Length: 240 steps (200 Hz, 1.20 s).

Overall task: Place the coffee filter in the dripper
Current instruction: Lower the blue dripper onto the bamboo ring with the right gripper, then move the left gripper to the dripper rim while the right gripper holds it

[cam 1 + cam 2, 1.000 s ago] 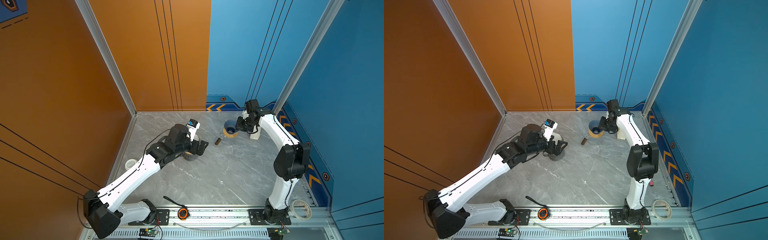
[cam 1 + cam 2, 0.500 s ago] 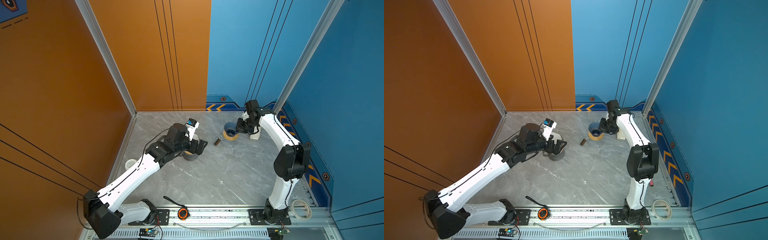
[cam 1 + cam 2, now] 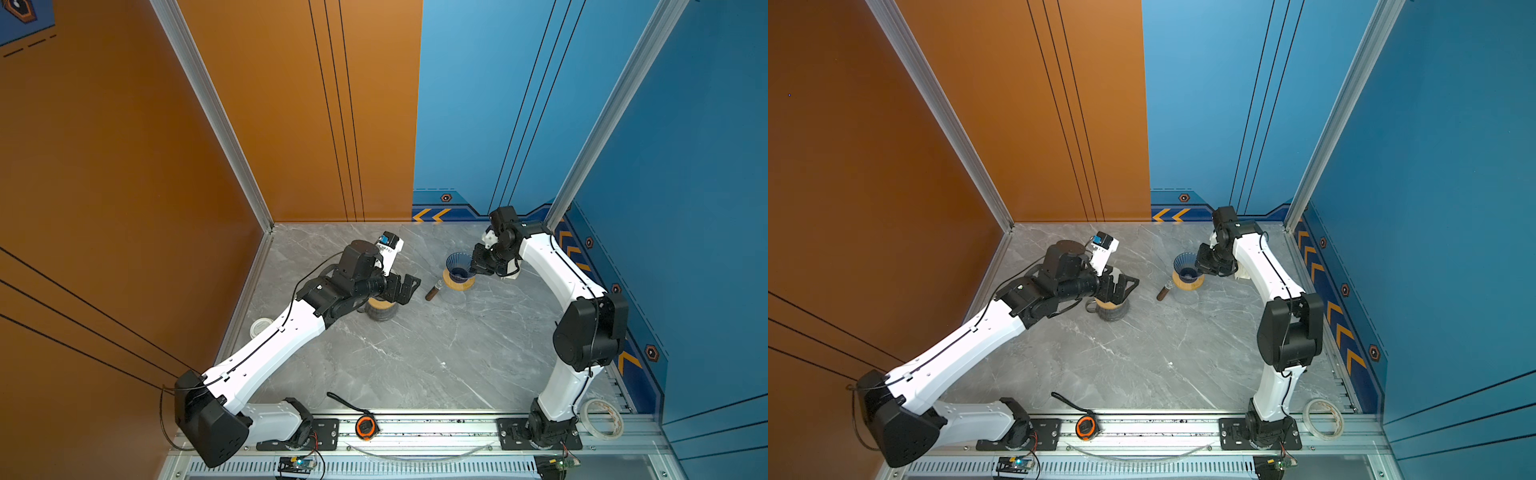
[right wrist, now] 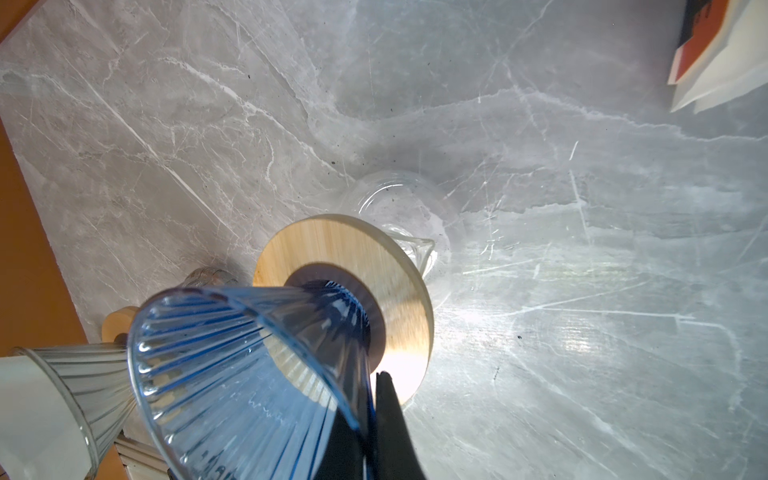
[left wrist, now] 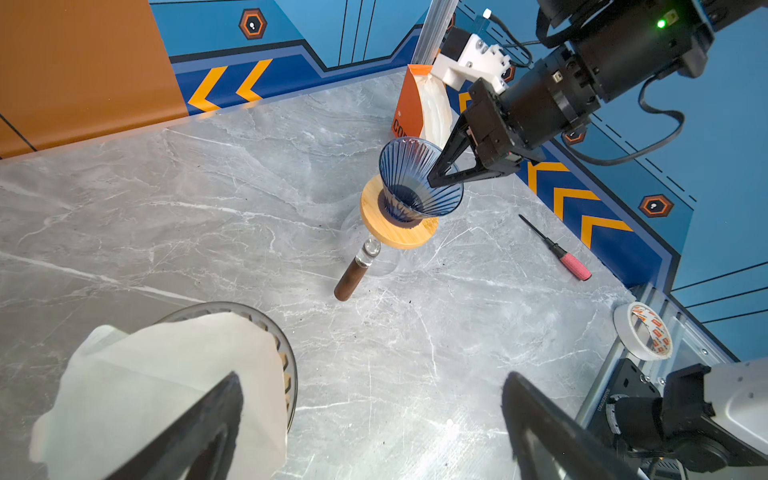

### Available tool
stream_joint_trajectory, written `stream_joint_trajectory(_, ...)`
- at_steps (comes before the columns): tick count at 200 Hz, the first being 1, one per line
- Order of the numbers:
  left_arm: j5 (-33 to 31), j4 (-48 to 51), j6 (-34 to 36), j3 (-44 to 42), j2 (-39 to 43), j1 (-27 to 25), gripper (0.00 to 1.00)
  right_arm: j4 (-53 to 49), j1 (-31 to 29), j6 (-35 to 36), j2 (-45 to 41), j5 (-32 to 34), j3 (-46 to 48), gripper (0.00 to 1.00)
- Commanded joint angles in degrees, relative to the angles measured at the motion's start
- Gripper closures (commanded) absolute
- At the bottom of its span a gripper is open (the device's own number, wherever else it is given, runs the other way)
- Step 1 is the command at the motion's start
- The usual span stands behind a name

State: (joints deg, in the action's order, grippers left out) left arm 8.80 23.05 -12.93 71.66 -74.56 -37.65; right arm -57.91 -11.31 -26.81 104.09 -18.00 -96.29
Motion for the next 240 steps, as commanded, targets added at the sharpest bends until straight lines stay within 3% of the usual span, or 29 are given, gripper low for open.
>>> stream_joint_trajectory(1, 1.42, -1.25, -0.05, 3.10, -1.75, -1.14, 0.02, -3.00, -0.95, 0.70, -2.04, -0.05, 1.83, 0.94)
stream_joint_trajectory(95, 0.24, 0.32, -5.16, 14.57, -13.23, -5.39, 0.02, -0.36, -1.26, 0.48, -5.53, 0.12, 1.12, 0.74)
stream_joint_trajectory(136, -4.40, 2.65, -6.95, 18.67, -17.82, -6.63, 0.00, -0.28, -0.38, 2.65, -7.03, 1.00, 0.89, 0.68)
stream_joint_trajectory(197, -5.66, 7.40, -10.58, 26.52, -26.28, -6.83, 0.12, 0.07, -0.26, 6.08, -8.30, 3.04, 0.84, 0.69)
stream_joint_trajectory(206, -5.10, 7.72, -10.98, 27.48, -27.45, -6.91, 0.20, 0.07, -0.20, 6.57, -8.22, 3.14, 0.91, 0.69)
stream_joint_trajectory(240, -4.01, 9.29, -12.94, 31.24, -32.13, -6.84, 0.28, 1.93, -0.11, 6.62, -8.60, 4.13, 2.56, 0.70)
